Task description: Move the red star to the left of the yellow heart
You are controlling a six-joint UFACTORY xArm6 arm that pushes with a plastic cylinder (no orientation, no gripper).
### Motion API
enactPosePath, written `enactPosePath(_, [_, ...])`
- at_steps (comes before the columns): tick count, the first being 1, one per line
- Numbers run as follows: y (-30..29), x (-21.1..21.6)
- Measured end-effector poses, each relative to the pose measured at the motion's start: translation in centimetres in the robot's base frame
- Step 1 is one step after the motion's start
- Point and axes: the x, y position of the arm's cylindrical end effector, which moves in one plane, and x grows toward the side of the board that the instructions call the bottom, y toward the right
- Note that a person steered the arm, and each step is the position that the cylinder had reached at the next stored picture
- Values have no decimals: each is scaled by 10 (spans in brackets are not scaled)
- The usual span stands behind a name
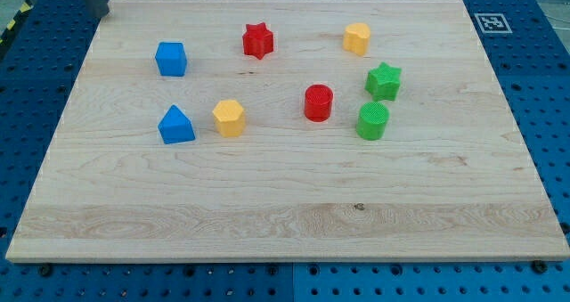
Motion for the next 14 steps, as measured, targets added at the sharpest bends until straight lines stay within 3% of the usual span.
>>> enactPosePath(2, [15, 46])
enactPosePath(6, [170, 66])
enactPosePath(9, [226, 129])
enactPosePath(14, [257, 107])
